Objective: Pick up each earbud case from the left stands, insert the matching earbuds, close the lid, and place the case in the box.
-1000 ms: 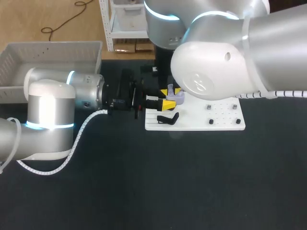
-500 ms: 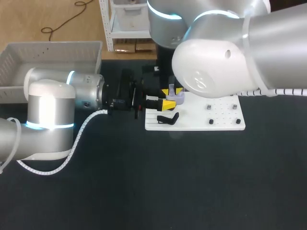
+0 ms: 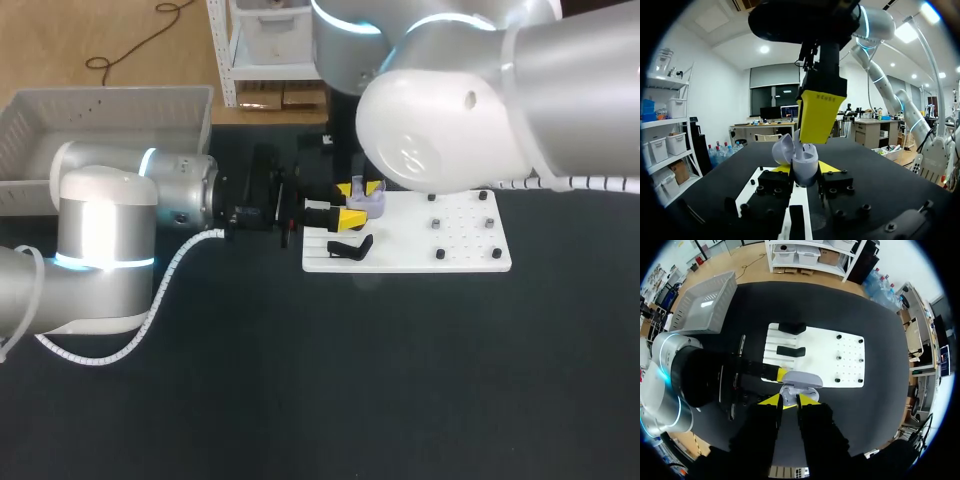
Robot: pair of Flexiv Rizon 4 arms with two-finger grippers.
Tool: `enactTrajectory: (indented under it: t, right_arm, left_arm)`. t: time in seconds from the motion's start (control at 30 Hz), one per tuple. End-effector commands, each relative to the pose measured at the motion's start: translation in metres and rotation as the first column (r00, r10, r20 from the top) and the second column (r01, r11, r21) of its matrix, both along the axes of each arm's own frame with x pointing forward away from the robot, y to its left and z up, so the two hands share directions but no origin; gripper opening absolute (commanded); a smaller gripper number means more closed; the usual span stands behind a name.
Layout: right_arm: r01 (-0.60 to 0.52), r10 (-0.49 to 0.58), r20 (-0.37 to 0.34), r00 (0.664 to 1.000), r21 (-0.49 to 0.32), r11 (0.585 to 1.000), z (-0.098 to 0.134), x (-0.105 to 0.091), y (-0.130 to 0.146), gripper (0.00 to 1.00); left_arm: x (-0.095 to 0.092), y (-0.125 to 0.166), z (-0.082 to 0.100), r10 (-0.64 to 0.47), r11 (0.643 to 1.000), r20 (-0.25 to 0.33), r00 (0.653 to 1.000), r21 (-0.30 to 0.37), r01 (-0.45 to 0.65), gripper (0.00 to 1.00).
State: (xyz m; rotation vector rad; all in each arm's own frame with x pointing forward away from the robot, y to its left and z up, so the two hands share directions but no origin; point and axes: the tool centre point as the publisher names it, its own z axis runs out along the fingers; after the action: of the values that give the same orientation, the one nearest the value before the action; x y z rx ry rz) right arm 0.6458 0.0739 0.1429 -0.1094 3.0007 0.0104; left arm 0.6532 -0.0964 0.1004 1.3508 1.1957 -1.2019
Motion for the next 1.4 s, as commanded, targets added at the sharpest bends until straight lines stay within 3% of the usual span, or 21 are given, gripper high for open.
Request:
enactTrajectory:
  t: [0.03, 0.23, 0.27, 0.3, 0.33, 0.37, 0.63, 0.87, 1.13, 1.4]
  right_arm:
    - [-0.001, 0.001, -0.017, 1.000, -0.005, 1.000, -0.001, 0.005, 0.001, 0.00]
    - [0.002, -0.002, -0.036, 0.999, -0.009, 1.000, -0.004, 0.007, 0.000, 0.00]
    - [0.002, -0.003, -0.039, 0.999, -0.010, 1.000, -0.005, 0.008, -0.001, 0.24]
    - [0.003, -0.003, -0.040, 0.999, -0.011, 1.000, -0.005, 0.008, -0.001, 0.41]
    - [0.004, -0.004, -0.041, 0.999, -0.011, 1.000, -0.005, 0.007, -0.001, 0.82]
    - [0.004, -0.005, -0.041, 0.999, -0.010, 1.000, -0.005, 0.007, -0.002, 1.00]
    - [-0.006, 0.006, -0.007, 1.000, 0.021, 1.000, 0.015, -0.002, -0.003, 1.00]
    - [0.119, -0.121, 0.024, 0.992, 0.073, 0.990, 0.030, 0.019, -0.018, 1.00]
    - [0.281, -0.281, -0.001, 0.960, 0.026, 0.959, 0.009, 0.052, -0.038, 1.00]
    - [0.314, -0.314, -0.043, 0.948, -0.007, 0.949, -0.013, 0.057, -0.051, 1.00]
  left_arm:
    - [-0.002, 0.000, 0.000, 0.006, 1.000, 0.003, 1.000, -0.002, -0.006, 0.00]
    - [-0.002, 0.000, 0.000, 0.006, 1.000, 0.003, 1.000, -0.002, -0.006, 0.00]
    - [-0.002, 0.000, 0.000, 0.006, 1.000, 0.003, 1.000, -0.002, -0.006, 0.00]
    - [-0.002, 0.000, 0.000, 0.006, 1.000, 0.003, 1.000, -0.002, -0.006, 0.00]
    - [-0.002, 0.000, 0.000, 0.006, 1.000, 0.003, 1.000, -0.002, -0.006, 0.00]
    - [-0.002, 0.000, 0.000, 0.006, 1.000, 0.003, 1.000, -0.002, -0.006, 0.00]
    - [-0.002, 0.000, 0.000, 0.006, 1.000, 0.003, 1.000, -0.002, -0.006, 0.00]
    - [-0.002, 0.000, 0.000, 0.006, 1.000, 0.003, 1.000, -0.002, -0.006, 0.00]
    - [-0.002, 0.000, 0.000, 0.006, 1.000, 0.003, 1.000, -0.002, -0.006, 0.00]
    - [-0.002, 0.000, 0.000, 0.006, 1.000, 0.003, 1.000, -0.002, -0.006, 0.00]
